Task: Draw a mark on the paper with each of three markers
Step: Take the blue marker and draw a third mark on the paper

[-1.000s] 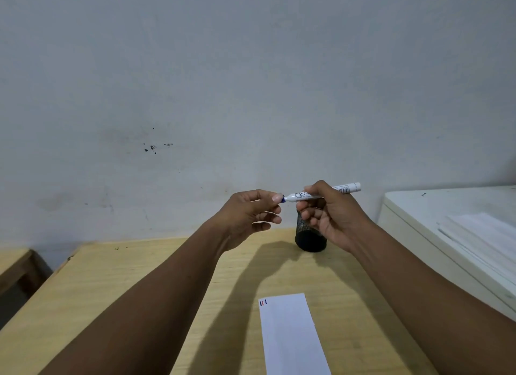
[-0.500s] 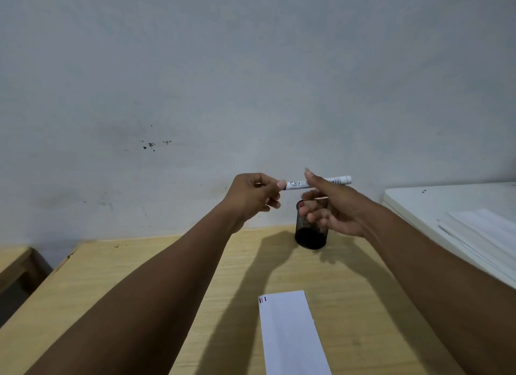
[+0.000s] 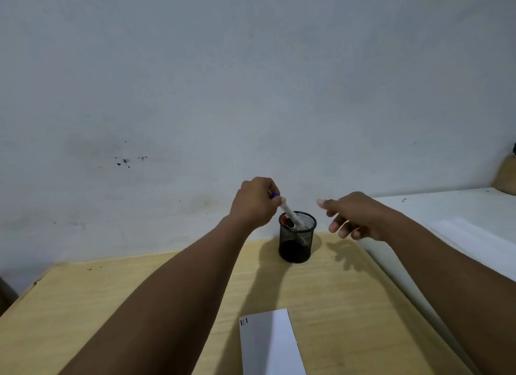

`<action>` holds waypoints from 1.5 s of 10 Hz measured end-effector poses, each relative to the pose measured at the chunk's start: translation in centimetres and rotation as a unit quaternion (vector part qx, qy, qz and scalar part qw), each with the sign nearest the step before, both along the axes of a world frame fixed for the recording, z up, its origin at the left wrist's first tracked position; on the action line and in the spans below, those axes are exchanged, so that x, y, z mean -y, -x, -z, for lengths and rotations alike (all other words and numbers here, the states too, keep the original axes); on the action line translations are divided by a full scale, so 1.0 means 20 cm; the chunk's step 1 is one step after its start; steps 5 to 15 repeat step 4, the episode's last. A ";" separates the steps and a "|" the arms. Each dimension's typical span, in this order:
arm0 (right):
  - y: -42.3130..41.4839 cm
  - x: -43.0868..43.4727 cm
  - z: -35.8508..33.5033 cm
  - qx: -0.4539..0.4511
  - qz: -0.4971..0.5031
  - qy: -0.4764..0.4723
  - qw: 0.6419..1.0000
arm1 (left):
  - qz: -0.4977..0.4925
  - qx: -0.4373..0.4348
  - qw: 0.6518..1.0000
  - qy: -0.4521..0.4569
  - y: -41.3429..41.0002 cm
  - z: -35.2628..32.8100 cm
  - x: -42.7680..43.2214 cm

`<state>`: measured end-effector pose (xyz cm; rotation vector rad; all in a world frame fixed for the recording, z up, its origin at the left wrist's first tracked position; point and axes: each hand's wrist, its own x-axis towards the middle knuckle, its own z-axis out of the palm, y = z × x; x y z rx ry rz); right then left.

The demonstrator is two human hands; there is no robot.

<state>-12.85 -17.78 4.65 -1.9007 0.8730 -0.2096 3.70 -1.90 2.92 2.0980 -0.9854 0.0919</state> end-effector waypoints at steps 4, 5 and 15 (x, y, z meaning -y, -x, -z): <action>-0.06 0.00 0.05 -0.036 -0.071 0.077 0.994 | -0.002 0.094 0.988 -0.123 0.05 0.08 0.07; -0.06 0.00 0.05 -0.036 -0.071 0.077 0.994 | -0.002 0.094 0.988 -0.123 0.05 0.08 0.07; -0.06 0.00 0.05 -0.036 -0.071 0.077 0.994 | -0.002 0.094 0.988 -0.123 0.05 0.08 0.07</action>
